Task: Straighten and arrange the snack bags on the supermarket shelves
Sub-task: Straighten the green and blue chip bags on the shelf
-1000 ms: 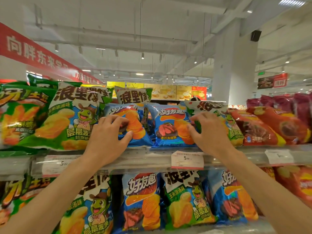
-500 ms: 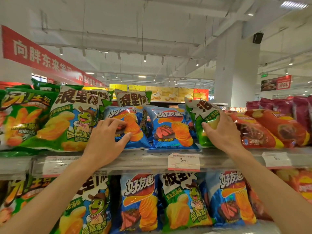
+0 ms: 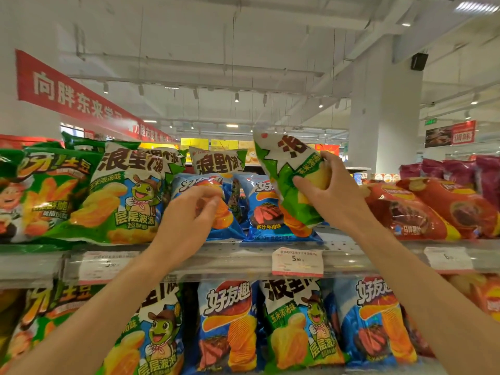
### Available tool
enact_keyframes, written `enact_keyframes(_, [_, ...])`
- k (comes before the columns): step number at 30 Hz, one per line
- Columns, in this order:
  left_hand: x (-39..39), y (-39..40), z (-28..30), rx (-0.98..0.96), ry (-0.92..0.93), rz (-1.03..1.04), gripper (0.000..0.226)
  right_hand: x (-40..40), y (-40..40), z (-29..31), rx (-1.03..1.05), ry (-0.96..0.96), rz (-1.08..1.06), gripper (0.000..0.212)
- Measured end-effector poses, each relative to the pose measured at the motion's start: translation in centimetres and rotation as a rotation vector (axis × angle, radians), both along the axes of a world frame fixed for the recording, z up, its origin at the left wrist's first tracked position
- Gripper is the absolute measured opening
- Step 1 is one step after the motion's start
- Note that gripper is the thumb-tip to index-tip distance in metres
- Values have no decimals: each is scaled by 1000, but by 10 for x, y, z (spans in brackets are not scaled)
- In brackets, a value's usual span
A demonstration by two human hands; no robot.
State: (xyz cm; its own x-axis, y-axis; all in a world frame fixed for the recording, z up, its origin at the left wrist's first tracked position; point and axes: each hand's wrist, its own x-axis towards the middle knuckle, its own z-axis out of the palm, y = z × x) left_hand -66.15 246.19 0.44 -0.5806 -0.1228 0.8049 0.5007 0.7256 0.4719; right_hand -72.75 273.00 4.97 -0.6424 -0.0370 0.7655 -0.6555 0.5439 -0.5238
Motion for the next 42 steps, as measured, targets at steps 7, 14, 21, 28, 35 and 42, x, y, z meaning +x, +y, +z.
enact_keyframes(7, [-7, 39, 27, 479, -363, -510, 31, 28, -42, 1, 37, -44, 149, 52])
enact_keyframes(14, [-11, 35, 17, 493, -354, -439, 50, 29, -38, -6, -85, -40, 301, 33])
enact_keyframes(21, [12, 3, 27, 416, -240, -280, 94, 35, -59, -1, -159, -58, 460, 31])
enact_keyframes(28, [47, -79, 38, 493, -110, -133, 99, 20, -111, 4, 58, -231, 228, 36])
enact_keyframes(35, [70, -120, 36, 393, -94, -17, 55, 3, -166, -8, 229, -488, 191, 60])
enact_keyframes(42, [79, -138, 35, 378, -73, 23, 27, -11, -174, -17, 118, -498, 223, 56])
